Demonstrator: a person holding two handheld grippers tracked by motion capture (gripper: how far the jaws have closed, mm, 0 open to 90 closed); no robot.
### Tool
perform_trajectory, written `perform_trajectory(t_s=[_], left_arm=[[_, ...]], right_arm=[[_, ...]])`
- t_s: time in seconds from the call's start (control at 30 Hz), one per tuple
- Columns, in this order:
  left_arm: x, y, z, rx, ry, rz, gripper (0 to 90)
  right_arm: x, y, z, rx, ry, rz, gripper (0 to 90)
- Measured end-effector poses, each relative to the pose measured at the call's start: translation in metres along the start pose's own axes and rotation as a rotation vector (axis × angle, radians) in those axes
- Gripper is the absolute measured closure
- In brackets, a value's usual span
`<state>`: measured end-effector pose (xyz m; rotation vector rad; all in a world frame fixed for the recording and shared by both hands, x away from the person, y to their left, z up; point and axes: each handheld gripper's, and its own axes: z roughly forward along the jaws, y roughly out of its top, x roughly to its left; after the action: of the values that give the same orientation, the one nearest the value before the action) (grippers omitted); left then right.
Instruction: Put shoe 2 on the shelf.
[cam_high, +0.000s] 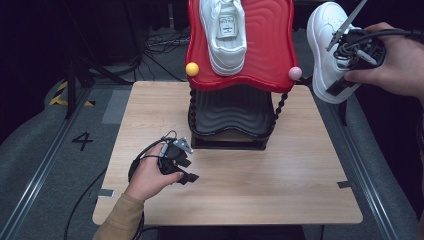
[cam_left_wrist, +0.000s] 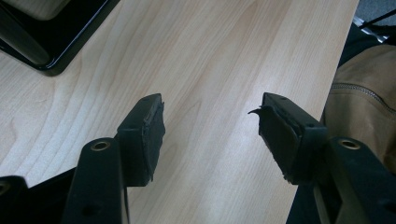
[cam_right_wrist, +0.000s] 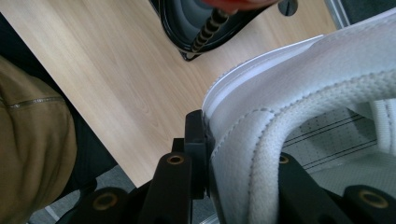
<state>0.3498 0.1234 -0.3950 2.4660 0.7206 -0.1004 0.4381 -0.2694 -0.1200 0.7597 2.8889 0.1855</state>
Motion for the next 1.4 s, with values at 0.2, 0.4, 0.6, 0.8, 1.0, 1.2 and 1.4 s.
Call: perform_trajectory(t_s=[0.2, 0.4, 0.6, 0.8, 1.0, 1.2, 1.4], left_arm=[[0.0, -0.001, -0.001, -0.002, 0.001, 0.002, 41.1], [0.0, -0.003, -0.003, -0.01, 0.004, -0.005, 41.1], [0.001, -0.008, -0.004, -0.009, 0.004, -0.016, 41.1], [0.001, -0.011, -0.005, -0.008, 0.008, -0.023, 41.1], [0.003, -0.014, -0.006, -0.013, 0.011, -0.038, 41.1], [0.003, -0.014, -0.004, -0.01, 0.008, -0.036, 41.1], [0.003, -0.015, -0.006, -0.014, 0.009, -0.037, 41.1]], right_arm=[[0.008, 0.017, -0.019, -0.02, -0.024, -0.02, 79.3], [0.015, 0.04, -0.03, -0.033, -0.029, -0.045, 79.2], [0.022, 0.064, -0.032, -0.037, -0.038, -0.07, 79.3], [0.026, 0.08, -0.031, -0.04, -0.033, -0.09, 79.2], [0.029, 0.098, -0.027, -0.045, -0.031, -0.116, 79.2], [0.031, 0.109, -0.022, -0.056, -0.043, -0.123, 79.2], [0.033, 0.119, -0.017, -0.057, -0.055, -0.141, 78.9]])
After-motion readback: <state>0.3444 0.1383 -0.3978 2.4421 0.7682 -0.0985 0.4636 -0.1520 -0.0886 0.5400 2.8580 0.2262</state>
